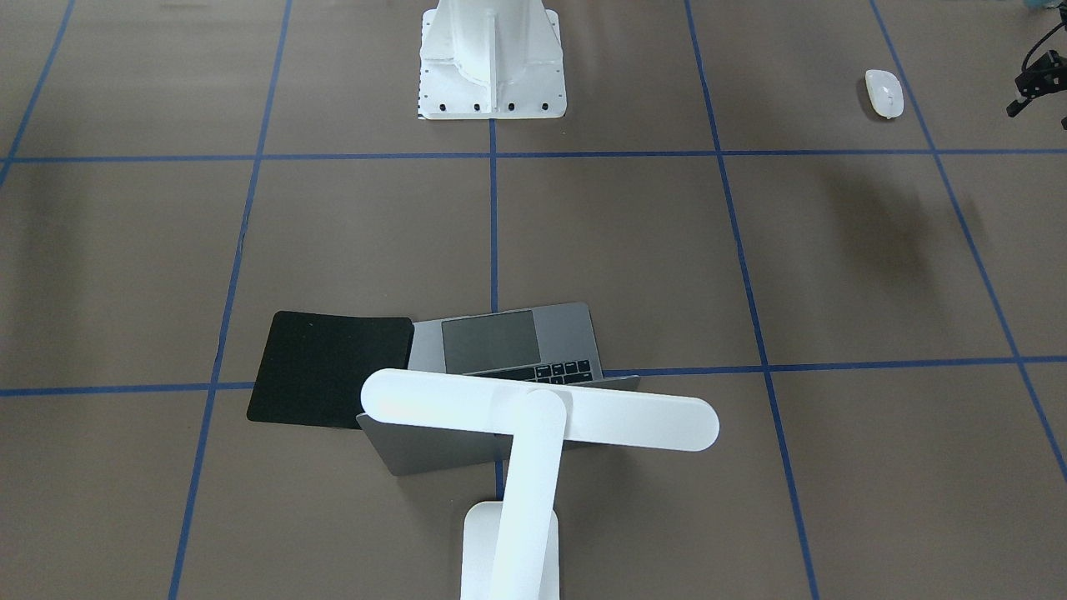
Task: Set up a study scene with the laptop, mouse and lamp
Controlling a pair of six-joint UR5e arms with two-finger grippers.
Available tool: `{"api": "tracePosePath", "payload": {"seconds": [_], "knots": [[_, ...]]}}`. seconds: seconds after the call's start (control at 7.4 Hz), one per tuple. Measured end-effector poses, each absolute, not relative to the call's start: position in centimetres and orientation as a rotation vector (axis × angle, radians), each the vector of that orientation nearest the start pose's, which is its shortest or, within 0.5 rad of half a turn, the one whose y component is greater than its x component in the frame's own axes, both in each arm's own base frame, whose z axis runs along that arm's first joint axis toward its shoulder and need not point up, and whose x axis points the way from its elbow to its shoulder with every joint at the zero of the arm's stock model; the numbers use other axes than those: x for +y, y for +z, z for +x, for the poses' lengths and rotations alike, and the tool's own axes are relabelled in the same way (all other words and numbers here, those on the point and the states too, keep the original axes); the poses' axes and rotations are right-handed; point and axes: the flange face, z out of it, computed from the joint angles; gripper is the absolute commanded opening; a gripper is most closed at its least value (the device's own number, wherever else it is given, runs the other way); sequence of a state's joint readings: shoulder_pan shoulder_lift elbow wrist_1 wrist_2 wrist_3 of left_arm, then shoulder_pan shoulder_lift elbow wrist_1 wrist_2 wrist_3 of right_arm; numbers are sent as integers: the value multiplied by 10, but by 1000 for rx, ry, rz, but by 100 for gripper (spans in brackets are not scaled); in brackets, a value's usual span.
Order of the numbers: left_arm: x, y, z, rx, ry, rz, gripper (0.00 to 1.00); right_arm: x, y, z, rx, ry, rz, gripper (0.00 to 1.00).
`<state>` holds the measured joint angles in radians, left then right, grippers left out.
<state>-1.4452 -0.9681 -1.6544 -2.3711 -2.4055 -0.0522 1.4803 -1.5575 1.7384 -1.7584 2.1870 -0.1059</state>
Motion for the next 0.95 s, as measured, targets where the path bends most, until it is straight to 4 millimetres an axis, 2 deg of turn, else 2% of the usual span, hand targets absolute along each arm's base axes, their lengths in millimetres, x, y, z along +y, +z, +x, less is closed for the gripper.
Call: {"api": "tracePosePath", "payload": {"seconds": [0.14,0.27,0.54,0.68,0.95], "knots": [[-209,745,-30,849,177,170,100,-494,600,31,-617,-187,-4,100],[-213,736,-16,841,178,138,100,-493,602,31,-617,-187,-6,100],[-234,692,45,797,221,61,100,-492,603,32,-615,-188,-6,100],[-232,682,66,785,241,30,100,-492,603,32,-615,-188,-7,100],[-218,681,78,766,207,-49,100,-492,604,32,-614,-187,-8,100]]}}
